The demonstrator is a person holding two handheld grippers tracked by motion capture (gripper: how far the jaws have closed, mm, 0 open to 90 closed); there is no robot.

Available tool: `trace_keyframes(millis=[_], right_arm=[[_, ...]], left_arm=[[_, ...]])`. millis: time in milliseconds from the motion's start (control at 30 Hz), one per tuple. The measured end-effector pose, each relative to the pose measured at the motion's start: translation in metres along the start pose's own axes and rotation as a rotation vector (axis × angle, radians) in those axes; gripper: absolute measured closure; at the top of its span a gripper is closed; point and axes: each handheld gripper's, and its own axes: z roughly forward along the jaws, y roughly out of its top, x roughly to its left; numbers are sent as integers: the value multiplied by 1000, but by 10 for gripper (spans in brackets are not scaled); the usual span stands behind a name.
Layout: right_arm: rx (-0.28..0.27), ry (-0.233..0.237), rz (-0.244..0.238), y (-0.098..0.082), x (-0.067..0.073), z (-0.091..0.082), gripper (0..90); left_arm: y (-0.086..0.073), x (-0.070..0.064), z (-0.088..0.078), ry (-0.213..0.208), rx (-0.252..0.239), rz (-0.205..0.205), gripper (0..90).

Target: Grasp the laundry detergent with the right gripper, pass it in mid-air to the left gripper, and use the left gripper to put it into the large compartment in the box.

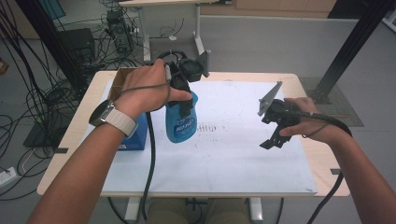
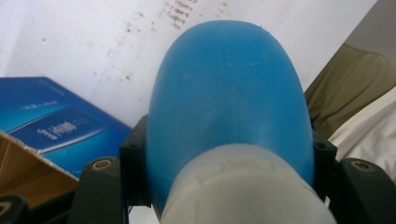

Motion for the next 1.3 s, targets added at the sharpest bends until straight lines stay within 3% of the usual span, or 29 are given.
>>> trace_keyframes(millis=[333, 533, 933, 1300], right_arm=[[7, -8, 1, -7, -3, 0, 79], [10, -14, 7, -9, -4, 0, 81], [16, -15, 2, -3, -9, -1, 82], [18, -20, -8, 2, -16, -10, 88]], left_arm=[[-2, 8, -10, 11, 5, -103, 379], [-3, 15, -15, 22, 9, -197, 379], [-11, 38, -45, 64, 7, -407, 380], [-22, 57, -63, 53, 28, -542, 380]])
